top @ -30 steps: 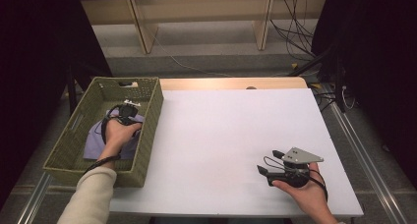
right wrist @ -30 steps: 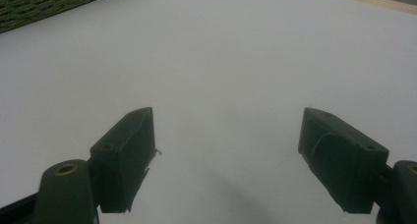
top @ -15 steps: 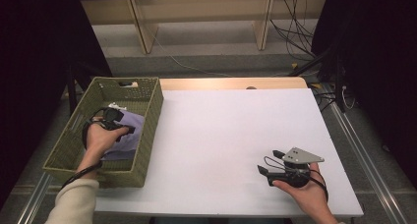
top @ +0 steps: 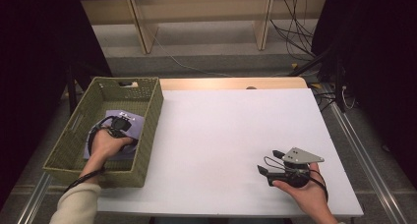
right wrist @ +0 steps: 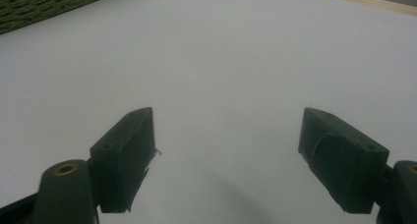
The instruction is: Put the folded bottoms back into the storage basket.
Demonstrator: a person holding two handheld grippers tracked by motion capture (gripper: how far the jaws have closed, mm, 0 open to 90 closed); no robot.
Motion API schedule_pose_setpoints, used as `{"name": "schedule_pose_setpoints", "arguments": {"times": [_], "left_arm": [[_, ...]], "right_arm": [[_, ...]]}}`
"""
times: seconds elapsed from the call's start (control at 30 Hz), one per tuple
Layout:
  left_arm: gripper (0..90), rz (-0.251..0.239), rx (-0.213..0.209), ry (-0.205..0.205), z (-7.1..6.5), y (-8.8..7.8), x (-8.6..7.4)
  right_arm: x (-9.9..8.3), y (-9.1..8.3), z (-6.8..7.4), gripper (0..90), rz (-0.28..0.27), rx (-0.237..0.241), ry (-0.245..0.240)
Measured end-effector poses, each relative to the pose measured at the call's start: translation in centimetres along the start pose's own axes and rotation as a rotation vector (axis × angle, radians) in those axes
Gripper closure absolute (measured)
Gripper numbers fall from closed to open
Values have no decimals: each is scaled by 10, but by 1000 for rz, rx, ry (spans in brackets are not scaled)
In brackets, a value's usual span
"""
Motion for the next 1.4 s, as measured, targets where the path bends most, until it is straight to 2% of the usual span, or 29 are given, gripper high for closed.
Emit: {"name": "schedule_pose_setpoints", "arguments": {"times": [0.1,0.3,0.47,0.73,0.97,1.2,1.4], "left_arm": [[893,-1,-23,1,-4,0,-1],[893,-24,-24,-10,-3,0,-1],[860,-59,18,-1,-2,-5,2],[765,-193,102,12,0,-22,12],[631,-339,133,-13,2,-39,18],[451,-449,121,-34,0,-51,21],[281,-503,107,-66,-4,-58,25]], "right_arm": [[0,0,0,226,-1,1,-3],[0,0,0,226,-2,1,-2],[0,0,-1,226,-3,0,2],[2,-1,-2,226,-11,-5,5],[2,-3,-5,226,-15,-9,9],[3,-4,-7,226,-16,-11,5],[3,-5,-7,226,-22,-4,9]]}}
Point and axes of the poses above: each handheld gripper's, and its own axes: y roughly forward along the jaws, x roughly out of its top, z roughly to its left, the point moved 7 cm from there along y, roughly forward along the jaws, and after that the axes turned 10 degrees about -x, right-handed, at the moved point
